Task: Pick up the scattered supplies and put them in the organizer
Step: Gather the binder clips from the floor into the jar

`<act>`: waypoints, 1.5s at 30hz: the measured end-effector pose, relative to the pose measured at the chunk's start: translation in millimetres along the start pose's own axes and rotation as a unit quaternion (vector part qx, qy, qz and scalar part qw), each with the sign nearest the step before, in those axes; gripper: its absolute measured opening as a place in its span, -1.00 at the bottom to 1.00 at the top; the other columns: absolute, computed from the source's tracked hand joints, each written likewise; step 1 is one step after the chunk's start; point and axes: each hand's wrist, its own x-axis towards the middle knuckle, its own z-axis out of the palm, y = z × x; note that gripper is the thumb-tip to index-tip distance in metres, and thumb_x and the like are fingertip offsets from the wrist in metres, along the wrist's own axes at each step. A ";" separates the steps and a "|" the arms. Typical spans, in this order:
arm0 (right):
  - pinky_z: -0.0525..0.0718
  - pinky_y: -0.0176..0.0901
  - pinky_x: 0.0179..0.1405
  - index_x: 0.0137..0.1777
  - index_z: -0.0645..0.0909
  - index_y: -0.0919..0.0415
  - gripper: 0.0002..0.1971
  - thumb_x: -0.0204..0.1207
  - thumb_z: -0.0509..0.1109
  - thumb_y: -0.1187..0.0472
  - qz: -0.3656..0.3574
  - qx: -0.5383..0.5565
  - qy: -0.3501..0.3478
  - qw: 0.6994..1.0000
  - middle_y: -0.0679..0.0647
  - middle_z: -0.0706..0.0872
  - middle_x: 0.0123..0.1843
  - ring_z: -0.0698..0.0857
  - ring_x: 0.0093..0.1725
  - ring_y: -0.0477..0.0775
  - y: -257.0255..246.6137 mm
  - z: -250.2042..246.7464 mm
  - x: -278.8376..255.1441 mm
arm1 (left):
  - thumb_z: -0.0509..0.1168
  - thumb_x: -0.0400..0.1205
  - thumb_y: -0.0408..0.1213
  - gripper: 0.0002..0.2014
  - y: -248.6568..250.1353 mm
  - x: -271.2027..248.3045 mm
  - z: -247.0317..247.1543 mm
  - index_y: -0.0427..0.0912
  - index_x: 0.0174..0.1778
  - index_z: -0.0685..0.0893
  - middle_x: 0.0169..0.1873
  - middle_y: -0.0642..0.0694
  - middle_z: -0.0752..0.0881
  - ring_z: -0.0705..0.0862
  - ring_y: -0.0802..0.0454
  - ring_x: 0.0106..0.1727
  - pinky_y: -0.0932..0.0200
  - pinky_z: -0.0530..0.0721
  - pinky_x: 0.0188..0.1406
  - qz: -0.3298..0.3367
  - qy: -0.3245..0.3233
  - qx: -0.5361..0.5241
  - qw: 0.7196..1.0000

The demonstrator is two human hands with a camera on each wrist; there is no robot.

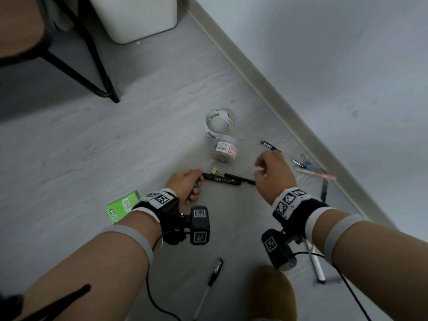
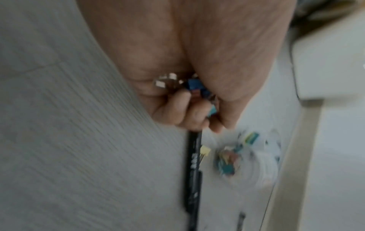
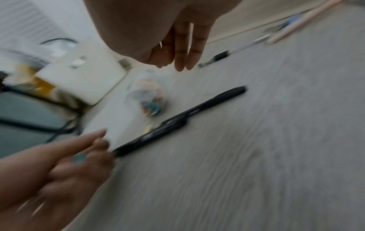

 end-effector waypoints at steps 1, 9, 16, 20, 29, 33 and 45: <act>0.64 0.06 -0.01 -0.02 0.50 0.14 -0.85 0.42 0.31 0.28 0.042 -0.019 0.014 0.999 0.07 0.51 0.06 0.59 -0.02 0.15 15.9 -7.2 3.1 | 0.35 0.69 -0.06 -0.65 -0.6 2.8 1.3 -0.19 -0.34 0.60 -0.53 -0.09 0.47 0.37 0.05 -0.64 0.32 0.32 -0.67 0.036 0.037 0.085 0.995; 0.55 0.23 0.31 0.33 0.48 0.25 -0.61 0.49 0.28 0.29 0.197 -0.080 0.002 0.977 0.33 0.46 0.36 0.49 0.33 0.42 84.5 -40.0 21.5 | 0.54 0.47 -0.01 -0.78 16.8 11.6 41.5 -0.06 -0.12 0.77 -0.15 -0.04 0.80 0.74 -0.06 -0.07 0.19 0.62 -0.07 0.171 0.141 0.455 0.862; 0.53 0.09 0.30 0.50 0.40 0.23 -0.56 0.62 0.21 0.26 0.253 -0.089 -0.027 0.963 0.32 0.41 0.50 0.50 0.40 0.43 113.9 -50.7 38.2 | 0.46 0.54 -0.06 -0.81 25.6 17.8 61.3 -0.02 -0.02 0.69 -0.09 -0.10 0.73 0.65 -0.12 -0.13 0.18 0.53 -0.15 0.128 0.122 0.558 0.811; 0.56 -0.04 0.04 0.50 0.43 0.18 -0.55 0.60 0.16 0.29 0.231 -0.103 -0.067 0.965 0.30 0.56 0.44 0.59 0.32 0.39 128.4 -50.8 40.9 | 0.39 0.55 -0.10 -0.83 21.9 18.0 64.4 -0.02 0.02 0.70 -0.04 -0.13 0.77 0.68 -0.18 -0.09 0.16 0.56 -0.14 0.124 0.145 0.558 0.808; 0.58 0.14 0.32 0.28 0.59 0.08 -0.68 0.55 0.26 0.25 0.207 -0.141 -0.072 0.966 0.26 0.51 0.37 0.53 0.31 0.42 142.4 -46.8 47.3 | 0.52 0.53 -0.06 -0.61 13.9 21.5 70.6 -0.12 0.19 0.64 0.12 -0.13 0.76 0.71 -0.20 0.19 0.14 0.50 -0.03 0.142 0.178 0.506 0.832; 0.64 0.11 0.12 0.11 0.56 0.16 -0.83 0.55 0.33 0.20 0.193 -0.144 -0.053 0.969 0.29 0.54 0.24 0.58 0.14 0.43 142.3 -43.1 52.8 | 0.58 0.44 0.01 -0.52 14.3 23.5 62.1 -0.13 0.14 0.60 0.10 -0.15 0.73 0.71 -0.21 0.15 0.06 0.57 -0.01 0.127 0.208 0.469 0.849; 0.50 -0.09 -0.28 -0.01 0.49 0.27 -0.72 0.51 0.42 0.07 0.211 -0.163 -0.112 0.957 0.25 0.57 0.04 0.58 -0.17 0.27 137.2 -34.8 58.5 | 0.32 0.64 -0.16 -0.74 13.3 20.7 60.4 -0.15 0.22 0.62 0.14 -0.20 0.72 0.71 -0.23 0.13 0.08 0.58 -0.07 0.149 0.186 0.555 0.797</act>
